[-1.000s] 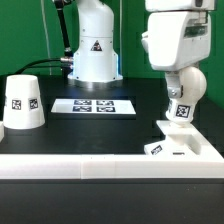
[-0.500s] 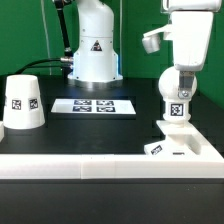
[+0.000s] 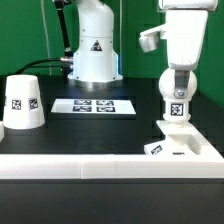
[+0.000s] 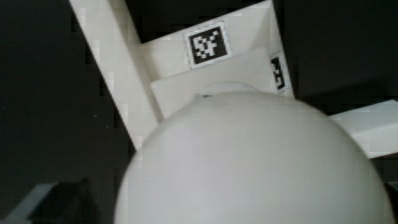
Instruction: Assemble lamp
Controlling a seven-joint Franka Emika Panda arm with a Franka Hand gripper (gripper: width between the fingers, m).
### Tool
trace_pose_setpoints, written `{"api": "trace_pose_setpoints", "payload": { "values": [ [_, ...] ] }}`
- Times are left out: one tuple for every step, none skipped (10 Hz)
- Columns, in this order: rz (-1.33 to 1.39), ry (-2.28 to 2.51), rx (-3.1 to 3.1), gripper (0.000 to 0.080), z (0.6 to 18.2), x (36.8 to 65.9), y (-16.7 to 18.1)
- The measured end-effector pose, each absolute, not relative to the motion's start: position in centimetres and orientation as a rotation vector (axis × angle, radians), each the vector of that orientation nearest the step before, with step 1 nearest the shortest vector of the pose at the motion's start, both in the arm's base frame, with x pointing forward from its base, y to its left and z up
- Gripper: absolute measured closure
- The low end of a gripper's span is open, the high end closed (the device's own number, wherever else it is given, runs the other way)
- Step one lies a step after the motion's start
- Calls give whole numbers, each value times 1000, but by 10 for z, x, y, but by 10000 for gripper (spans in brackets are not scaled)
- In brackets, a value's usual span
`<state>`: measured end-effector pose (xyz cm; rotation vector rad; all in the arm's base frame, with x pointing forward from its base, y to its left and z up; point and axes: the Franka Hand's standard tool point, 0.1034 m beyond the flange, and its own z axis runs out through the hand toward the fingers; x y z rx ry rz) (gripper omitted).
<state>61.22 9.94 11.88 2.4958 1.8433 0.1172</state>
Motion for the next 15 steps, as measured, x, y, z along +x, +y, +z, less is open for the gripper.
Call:
{"api": "trace_pose_setpoints", "payload": {
  "values": [
    [117, 1836, 2501, 101, 119, 612, 98],
    [118, 1830, 2506, 127, 119, 612, 98],
    [118, 1830, 2506, 127, 119, 612, 98],
    [118, 1829, 2507, 222, 119, 612, 98],
    [119, 1809, 2521, 222, 119, 612, 98],
    [119, 1785, 2540, 222, 119, 612, 98],
    [119, 1785, 2540, 222, 119, 613, 97],
    [120, 1758, 2560, 222, 119, 612, 97],
    [127, 1503, 2727, 222, 119, 612, 98],
    [134, 1314, 2828, 222, 119, 611, 98],
    [143, 1130, 2911, 220, 119, 610, 100],
    [149, 942, 2983, 220, 119, 610, 102],
    [150, 709, 3053, 220, 119, 610, 101],
    [153, 595, 3080, 220, 119, 610, 101],
    [169, 517, 3095, 220, 119, 612, 100]
  ]
}}
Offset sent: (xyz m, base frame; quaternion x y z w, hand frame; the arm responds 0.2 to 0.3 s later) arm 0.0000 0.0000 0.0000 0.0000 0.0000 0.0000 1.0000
